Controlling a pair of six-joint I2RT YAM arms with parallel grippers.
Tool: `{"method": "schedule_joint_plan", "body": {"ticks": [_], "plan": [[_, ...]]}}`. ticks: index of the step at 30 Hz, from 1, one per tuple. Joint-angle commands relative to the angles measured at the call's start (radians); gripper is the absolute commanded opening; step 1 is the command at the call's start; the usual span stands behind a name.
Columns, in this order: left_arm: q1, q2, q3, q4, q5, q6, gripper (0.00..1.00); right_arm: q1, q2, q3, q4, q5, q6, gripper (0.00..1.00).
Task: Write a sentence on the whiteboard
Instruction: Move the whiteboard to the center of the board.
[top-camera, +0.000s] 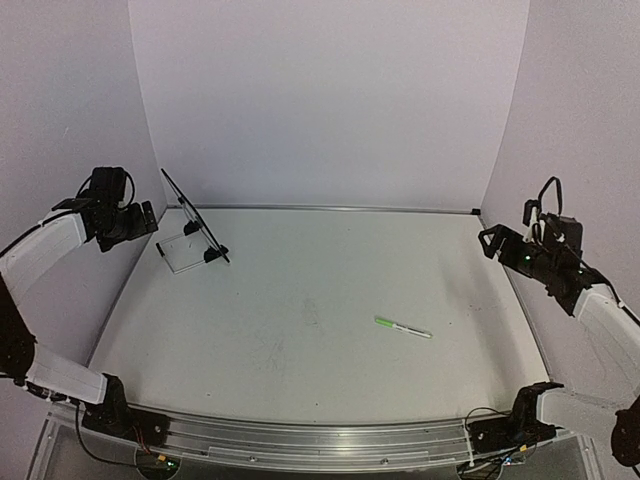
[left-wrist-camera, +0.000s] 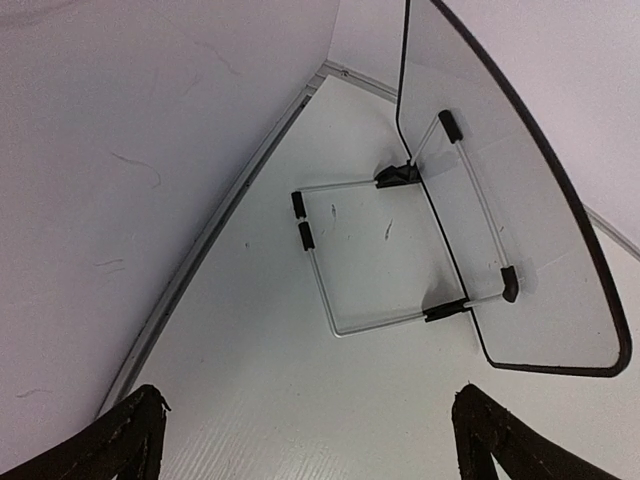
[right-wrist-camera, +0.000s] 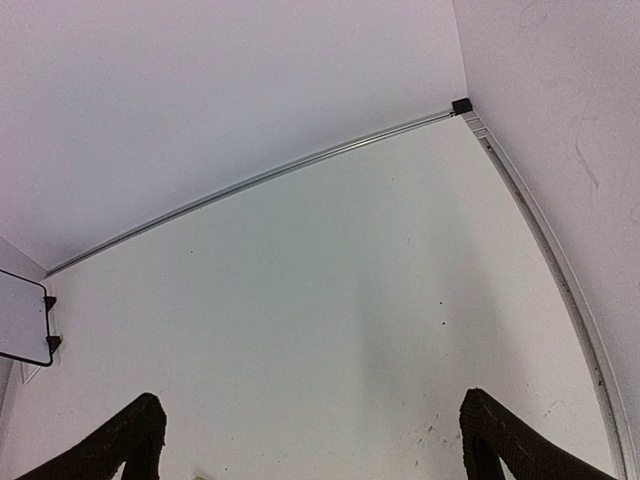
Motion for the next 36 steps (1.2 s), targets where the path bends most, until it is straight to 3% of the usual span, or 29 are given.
{"method": "schedule_joint_plan", "body": {"ticks": [1,6,9,21,36], "plan": [[0.073,0.119,0.08,0.011,0.15,-0.034,0.99,0.001,0.008,0.034,-0.038,-0.107,0.025,0.98],[0.171,0.318,0.17,0.027,0.287,-0.047,0.99,0.001,0.006,0.012,-0.046,-0.155,0.036,0.98],[0.177,0.445,0.248,0.022,0.296,-0.03,0.94,0.002,0.006,0.002,-0.047,-0.153,0.04,0.98],[0.176,0.789,0.511,-0.029,0.27,0.003,0.45,0.002,0.039,0.007,-0.044,-0.156,0.059,0.98],[0.177,0.958,0.617,-0.036,0.199,0.052,0.39,0.001,0.009,0.005,-0.047,-0.204,0.086,0.98]]}}
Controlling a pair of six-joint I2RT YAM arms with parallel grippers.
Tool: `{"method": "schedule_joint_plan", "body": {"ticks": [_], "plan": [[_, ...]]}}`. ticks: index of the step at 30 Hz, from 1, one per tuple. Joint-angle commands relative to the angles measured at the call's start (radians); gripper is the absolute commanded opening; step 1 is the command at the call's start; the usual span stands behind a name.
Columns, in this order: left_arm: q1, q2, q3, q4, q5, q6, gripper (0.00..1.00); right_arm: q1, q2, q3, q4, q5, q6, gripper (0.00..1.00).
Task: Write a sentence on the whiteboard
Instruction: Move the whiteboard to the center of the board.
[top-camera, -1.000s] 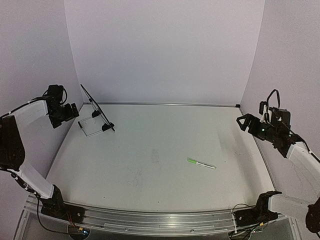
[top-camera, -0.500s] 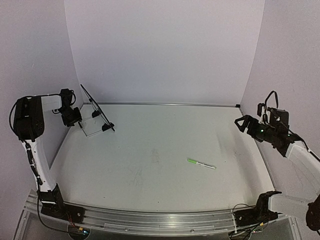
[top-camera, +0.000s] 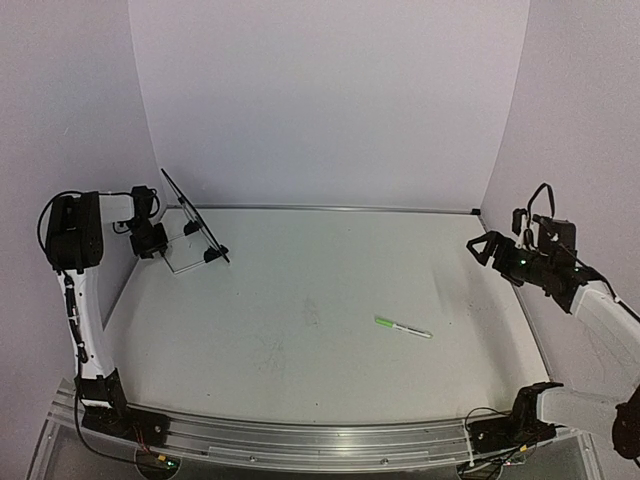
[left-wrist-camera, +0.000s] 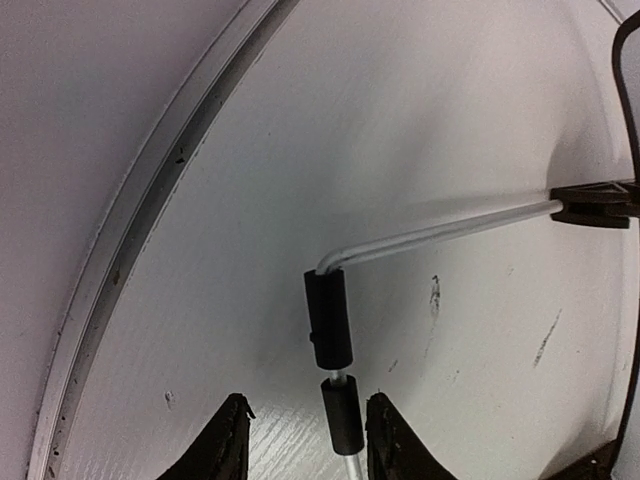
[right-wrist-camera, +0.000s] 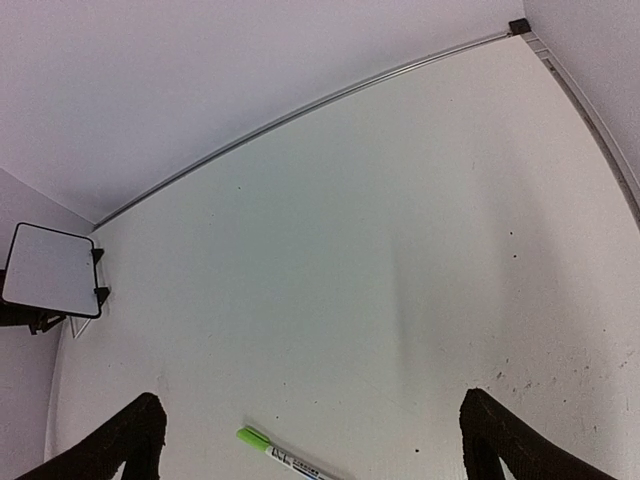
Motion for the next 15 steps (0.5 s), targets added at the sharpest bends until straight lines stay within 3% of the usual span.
{"method": "schedule_joint_plan", "body": {"ticks": [1,7,15], "plan": [[-0.002,0.024,0.055,-0.005,-0.012,0.036,0.39,0.002,-0.036,0.004,0.011,-0.026,0.017,0.98],[-0.001,0.042,0.071,-0.003,-0.009,0.053,0.34,0.001,-0.045,-0.001,0.005,-0.039,0.027,0.98],[-0.001,0.068,0.083,-0.017,0.009,0.074,0.17,0.002,-0.08,-0.004,-0.007,-0.037,0.028,0.98]]}}
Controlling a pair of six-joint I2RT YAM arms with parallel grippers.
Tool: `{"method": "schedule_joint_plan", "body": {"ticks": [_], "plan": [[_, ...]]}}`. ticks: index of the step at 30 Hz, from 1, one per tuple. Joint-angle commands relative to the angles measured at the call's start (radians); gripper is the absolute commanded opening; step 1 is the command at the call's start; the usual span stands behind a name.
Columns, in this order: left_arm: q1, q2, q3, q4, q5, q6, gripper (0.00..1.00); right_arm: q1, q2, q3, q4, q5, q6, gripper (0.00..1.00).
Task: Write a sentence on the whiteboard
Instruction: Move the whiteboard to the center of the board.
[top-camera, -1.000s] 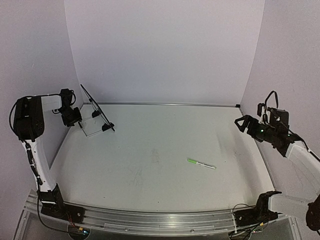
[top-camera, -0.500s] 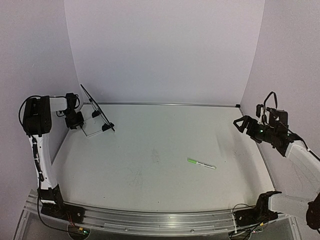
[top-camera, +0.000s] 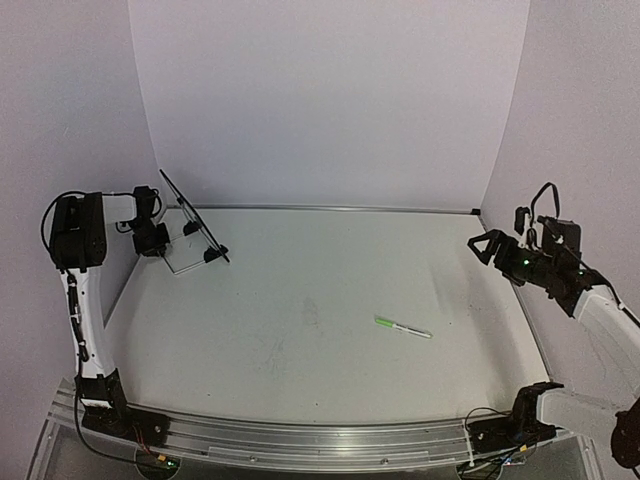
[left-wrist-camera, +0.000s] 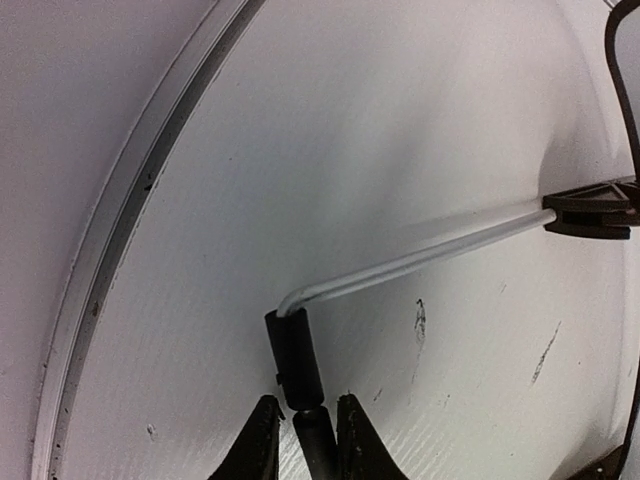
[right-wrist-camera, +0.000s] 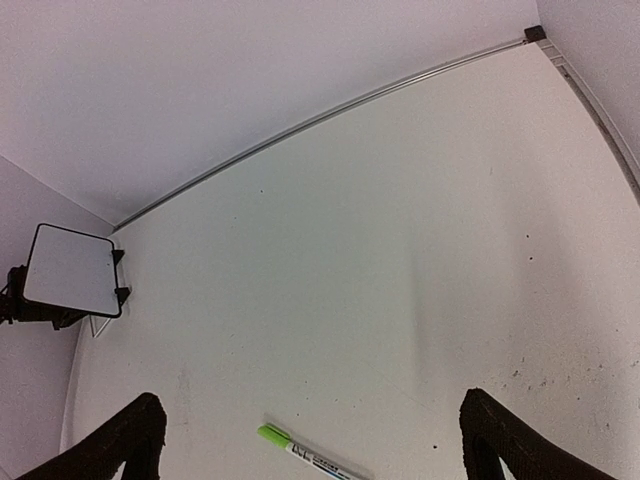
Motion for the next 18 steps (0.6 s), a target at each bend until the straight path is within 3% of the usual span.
{"method": "schedule_joint_plan", "body": {"ticks": [1,8,18], "plan": [[-0.002,0.021,0.038,-0.02,0.003,0.027,0.14,0.002,-0.037,0.0,-0.004,-0.004,0.005,0.98],[-0.002,0.029,0.034,-0.019,0.028,0.036,0.0,0.001,-0.044,-0.001,-0.023,-0.003,-0.007,0.98],[-0.004,0.007,-0.026,0.015,0.12,0.046,0.0,0.001,-0.033,0.004,-0.036,-0.023,-0.032,0.98]]}}
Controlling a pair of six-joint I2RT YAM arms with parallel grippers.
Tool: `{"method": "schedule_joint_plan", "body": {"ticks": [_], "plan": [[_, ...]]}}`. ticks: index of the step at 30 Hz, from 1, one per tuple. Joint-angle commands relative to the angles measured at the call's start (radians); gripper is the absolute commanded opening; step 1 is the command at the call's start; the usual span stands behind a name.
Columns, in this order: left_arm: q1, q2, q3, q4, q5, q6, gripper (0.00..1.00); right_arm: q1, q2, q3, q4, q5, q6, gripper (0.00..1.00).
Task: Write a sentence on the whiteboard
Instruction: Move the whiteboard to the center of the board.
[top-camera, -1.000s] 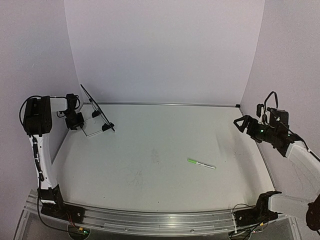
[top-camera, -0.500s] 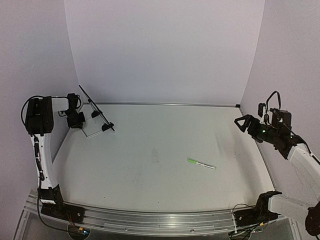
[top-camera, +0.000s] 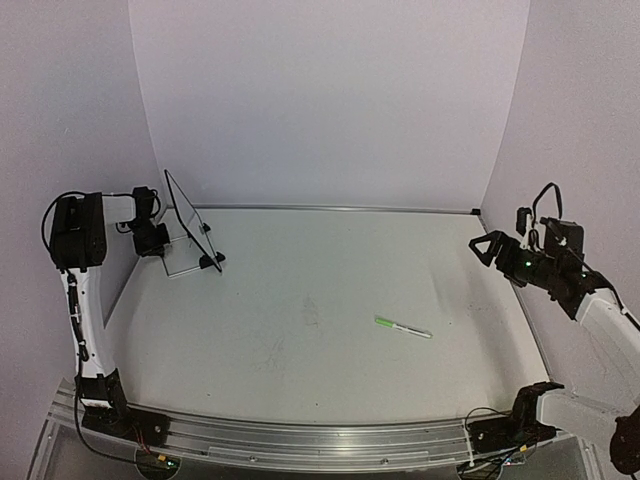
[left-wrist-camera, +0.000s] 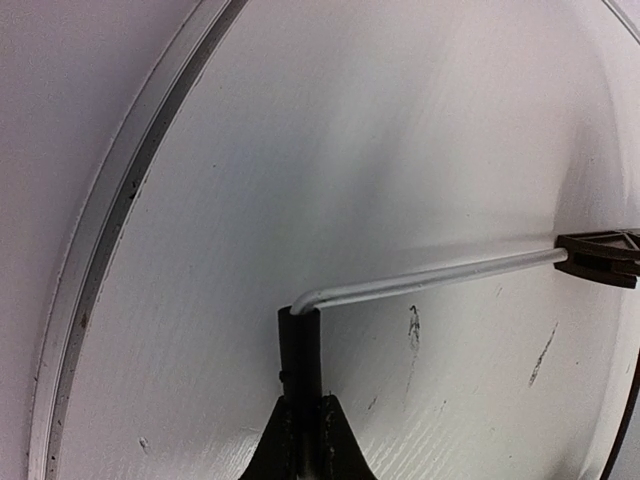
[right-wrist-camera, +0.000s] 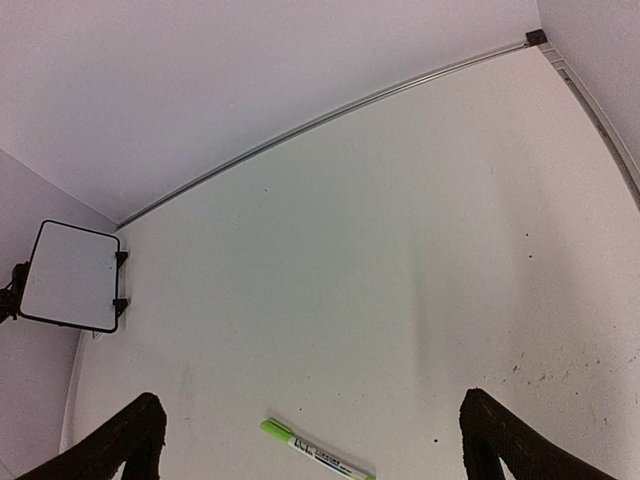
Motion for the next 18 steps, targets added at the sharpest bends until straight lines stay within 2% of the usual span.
{"method": "schedule_joint_plan", "body": {"ticks": [1,7,18], "plan": [[-0.006,-0.013,-0.041,0.01,0.094,0.026,0.0,0.001,0.007,0.008,-0.01,-0.023,-0.032,0.98],[-0.025,-0.039,-0.091,0.026,0.148,0.027,0.0,0.003,0.042,0.037,-0.071,-0.06,-0.096,0.98],[-0.112,-0.068,-0.124,0.003,0.196,0.103,0.0,0.03,0.074,0.042,-0.075,-0.106,-0.123,0.98]]}}
